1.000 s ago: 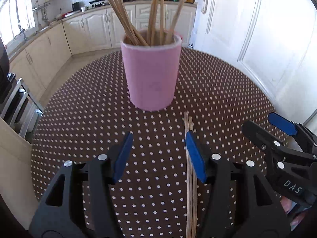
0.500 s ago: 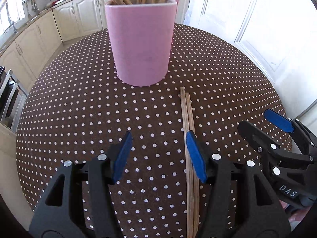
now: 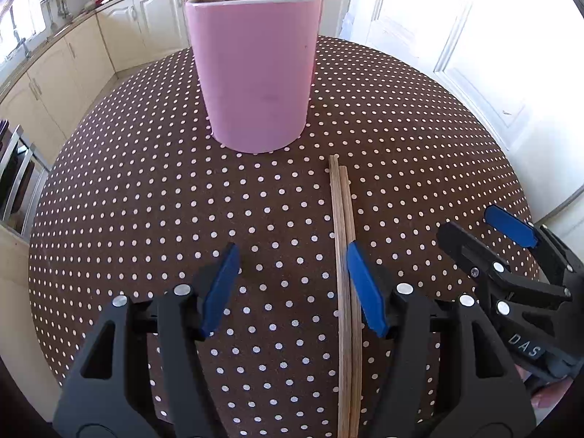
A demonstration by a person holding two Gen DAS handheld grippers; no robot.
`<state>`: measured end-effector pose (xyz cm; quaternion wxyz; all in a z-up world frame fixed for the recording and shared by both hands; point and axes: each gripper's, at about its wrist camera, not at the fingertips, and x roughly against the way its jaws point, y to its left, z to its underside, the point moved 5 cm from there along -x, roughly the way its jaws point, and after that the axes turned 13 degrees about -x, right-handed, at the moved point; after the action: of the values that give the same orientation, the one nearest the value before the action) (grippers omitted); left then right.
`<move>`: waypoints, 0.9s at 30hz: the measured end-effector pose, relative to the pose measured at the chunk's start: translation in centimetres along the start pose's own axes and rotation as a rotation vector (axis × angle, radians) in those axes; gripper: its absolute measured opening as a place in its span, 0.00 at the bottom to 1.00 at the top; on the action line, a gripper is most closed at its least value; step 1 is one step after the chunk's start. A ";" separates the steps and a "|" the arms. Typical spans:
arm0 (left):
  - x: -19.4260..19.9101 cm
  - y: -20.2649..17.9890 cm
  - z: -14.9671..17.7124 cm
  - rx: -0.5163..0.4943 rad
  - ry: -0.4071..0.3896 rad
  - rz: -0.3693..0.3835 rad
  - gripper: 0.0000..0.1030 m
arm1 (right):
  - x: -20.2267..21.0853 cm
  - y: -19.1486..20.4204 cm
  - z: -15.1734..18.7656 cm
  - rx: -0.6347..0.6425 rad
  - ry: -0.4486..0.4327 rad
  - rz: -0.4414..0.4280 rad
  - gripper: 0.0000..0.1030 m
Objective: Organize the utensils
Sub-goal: 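Withdraw both grippers from the cup toward the last loose chopsticks, then close the left gripper on a chopstick while the right gripper approaches another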
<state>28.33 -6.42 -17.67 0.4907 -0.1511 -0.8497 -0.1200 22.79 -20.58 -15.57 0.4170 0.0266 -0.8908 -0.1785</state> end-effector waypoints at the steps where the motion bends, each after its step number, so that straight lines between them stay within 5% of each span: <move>1: 0.0 0.5 0.2 0.005 0.007 -0.002 0.59 | 0.0 0.0 0.0 -0.001 0.000 -0.003 0.76; 18: -0.8 0.4 -0.3 -0.012 0.115 -0.025 0.61 | 0.8 0.4 0.7 -0.030 -0.002 -0.016 0.77; 25: -1.1 -0.4 -0.8 -0.016 0.090 -0.050 0.62 | 0.8 0.0 0.5 -0.048 -0.004 -0.015 0.78; 27: -1.1 -0.4 -0.8 -0.020 0.072 -0.053 0.50 | 0.8 0.1 0.5 -0.046 -0.004 -0.013 0.78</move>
<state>29.31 -7.23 -18.23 0.5161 -0.1290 -0.8340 -0.1465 21.88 -20.51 -15.28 0.4147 0.0227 -0.8871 -0.2016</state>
